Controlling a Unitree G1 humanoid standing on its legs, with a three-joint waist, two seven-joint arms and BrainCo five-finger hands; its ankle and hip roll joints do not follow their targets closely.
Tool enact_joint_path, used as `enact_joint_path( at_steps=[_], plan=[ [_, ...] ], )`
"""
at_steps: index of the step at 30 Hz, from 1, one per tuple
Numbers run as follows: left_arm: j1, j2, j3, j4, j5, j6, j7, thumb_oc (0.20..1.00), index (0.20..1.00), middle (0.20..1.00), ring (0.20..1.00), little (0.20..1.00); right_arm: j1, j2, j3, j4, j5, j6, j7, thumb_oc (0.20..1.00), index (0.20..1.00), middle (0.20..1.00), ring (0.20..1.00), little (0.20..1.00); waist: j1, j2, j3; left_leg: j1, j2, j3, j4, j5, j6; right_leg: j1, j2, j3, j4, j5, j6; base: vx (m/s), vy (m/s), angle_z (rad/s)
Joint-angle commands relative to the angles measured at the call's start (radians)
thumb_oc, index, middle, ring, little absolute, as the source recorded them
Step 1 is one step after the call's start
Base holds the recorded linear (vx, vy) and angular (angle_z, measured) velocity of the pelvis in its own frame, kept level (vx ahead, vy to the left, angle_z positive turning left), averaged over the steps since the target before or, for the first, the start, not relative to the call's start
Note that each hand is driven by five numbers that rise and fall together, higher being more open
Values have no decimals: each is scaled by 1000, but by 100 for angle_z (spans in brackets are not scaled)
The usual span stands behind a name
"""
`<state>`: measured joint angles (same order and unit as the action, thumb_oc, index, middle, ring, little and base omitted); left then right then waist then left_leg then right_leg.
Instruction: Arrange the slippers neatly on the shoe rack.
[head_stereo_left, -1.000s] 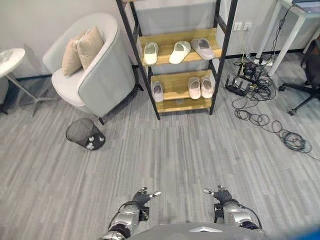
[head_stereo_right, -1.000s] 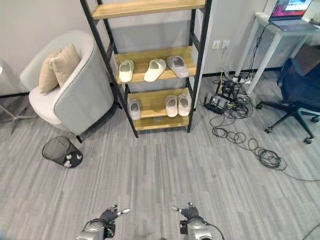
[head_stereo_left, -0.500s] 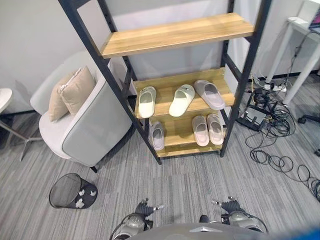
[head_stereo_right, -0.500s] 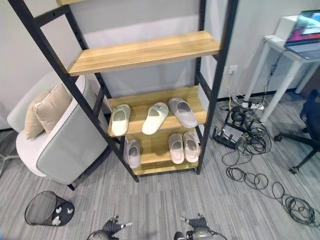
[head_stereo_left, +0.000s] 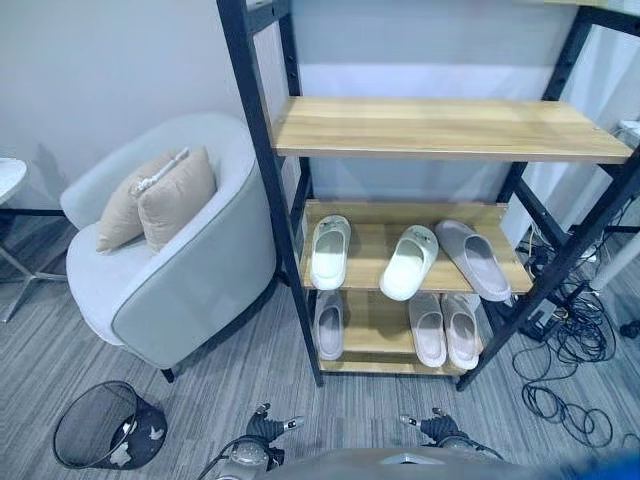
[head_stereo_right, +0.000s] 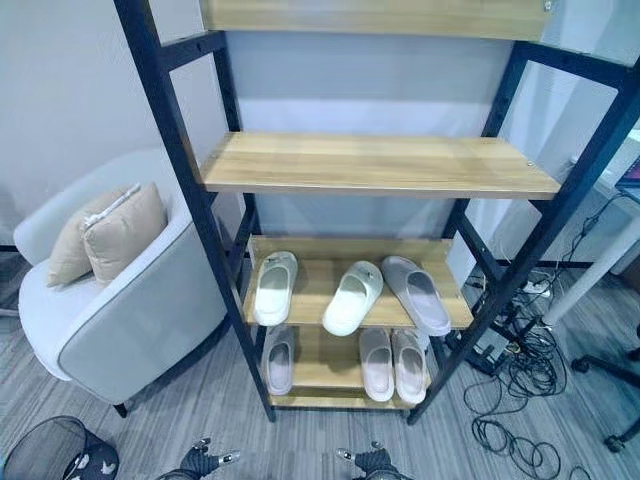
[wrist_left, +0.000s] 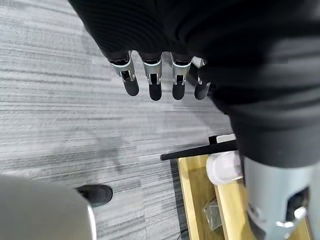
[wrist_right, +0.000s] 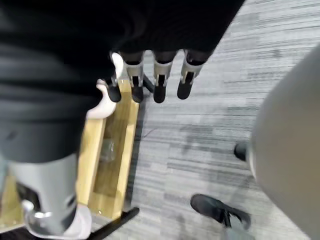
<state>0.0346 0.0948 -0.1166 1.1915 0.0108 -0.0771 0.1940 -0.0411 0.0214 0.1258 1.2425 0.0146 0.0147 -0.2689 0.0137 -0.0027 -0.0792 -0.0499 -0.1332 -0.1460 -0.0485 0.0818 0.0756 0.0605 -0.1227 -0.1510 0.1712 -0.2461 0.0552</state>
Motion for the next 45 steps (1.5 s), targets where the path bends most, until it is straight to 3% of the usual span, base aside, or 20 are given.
enact_joint_path(
  at_steps=[1,3,4,5,9,16,17,18,19,21,26,32,41,45],
  plan=[
    [0,-47,-46,58,26,3,1,1000,1000,1000,1000,1000,29,-11,8,-1,-46,-10,-1,1000,1000,1000,1000,1000,-14,37,20,26,41,-50,151,-161,12,-133,19,60,103,120,46,-112,27,0],
    [0,-47,-53,65,31,5,6,1000,1000,1000,1000,1000,31,-13,8,-4,-47,-13,-6,1000,1000,1000,1000,1000,-14,37,20,25,44,-49,155,-167,11,-136,-9,71,95,134,58,-55,-102,5],
    [-13,-48,-50,79,30,8,7,1000,1000,1000,1000,1000,30,-17,5,-3,-49,-18,-8,1000,1000,1000,1000,1000,-9,37,23,19,60,-53,162,-175,0,-132,-79,50,42,184,62,-42,-213,10],
    [-13,-51,-51,73,30,9,3,1000,1000,1000,1000,1000,32,-19,6,1,-49,-14,-4,1000,1000,1000,1000,1000,-14,28,26,18,60,-57,172,-182,-11,-119,-109,62,-23,214,67,-30,-265,16],
    [8,-54,-61,57,39,-14,17,1000,1000,1000,1000,1000,52,-22,26,-16,-59,-13,0,1000,1000,1000,1000,1000,-9,5,11,50,80,-57,135,-183,-36,-43,-82,48,-141,226,63,25,-191,21],
    [31,-50,-30,84,30,2,9,1000,1000,1000,1000,1000,29,-13,66,-103,-80,-36,60,1000,1000,1000,1000,1000,10,8,-17,90,127,-93,31,-128,-68,25,-36,0,-221,230,40,11,-108,14],
    [35,-39,-4,78,23,6,0,1000,1000,1000,1000,1000,96,-74,56,-194,-63,-20,190,1000,1000,1000,1000,1000,5,3,-18,93,134,-87,23,-126,-70,26,-32,3,-228,233,37,16,-97,-13],
    [37,-31,6,68,11,5,-1,1000,1000,1000,1000,1000,153,-120,75,-180,-60,-72,233,1000,1000,1000,1000,1000,-2,2,-13,97,140,-73,20,-124,-72,20,-27,13,-227,235,37,-23,-76,3],
    [36,-25,16,42,5,6,3,1000,1000,1000,1000,1000,147,-134,69,-223,-19,-67,322,1000,1000,1000,1000,1000,-6,-3,-9,94,143,-71,22,-124,-73,16,-25,17,-230,239,37,-39,-63,-8],
    [32,-10,16,21,18,10,-3,1000,1000,1000,1000,1000,124,-172,64,-232,-18,-98,370,1000,1000,1000,1000,1000,-6,-10,-3,95,147,-67,20,-126,-77,17,-20,19,-241,247,37,-14,-40,-23],
    [31,-3,7,22,55,29,-15,1000,1000,1000,1000,1000,88,-162,140,-266,-75,-111,437,1000,1000,1000,1000,1000,9,-15,-17,113,156,-71,-21,-110,-82,26,-13,12,-259,251,38,30,7,-2],
    [21,1,-15,38,68,25,-2,1000,1000,1000,1000,1000,65,-127,279,-472,-90,-84,589,1000,1000,1000,1000,1000,19,-14,-22,79,160,-82,-39,-79,-85,2,-14,-12,-259,252,46,-27,19,2],
    [24,-10,-48,45,59,28,-1,1000,1000,1000,1000,1000,8,-95,411,-559,-105,25,846,1000,1000,1000,1000,1000,29,-15,-24,53,155,-96,-39,-65,-84,-8,-18,-37,-259,255,53,-1,28,8],
    [24,-25,-79,77,61,20,18,1000,1000,1000,1000,1000,-15,-70,482,-653,-100,44,912,1000,1000,1000,1000,1000,32,-17,-32,57,154,-97,-39,-66,-83,-3,-17,-37,-259,251,53,8,5,0]
  ],
)
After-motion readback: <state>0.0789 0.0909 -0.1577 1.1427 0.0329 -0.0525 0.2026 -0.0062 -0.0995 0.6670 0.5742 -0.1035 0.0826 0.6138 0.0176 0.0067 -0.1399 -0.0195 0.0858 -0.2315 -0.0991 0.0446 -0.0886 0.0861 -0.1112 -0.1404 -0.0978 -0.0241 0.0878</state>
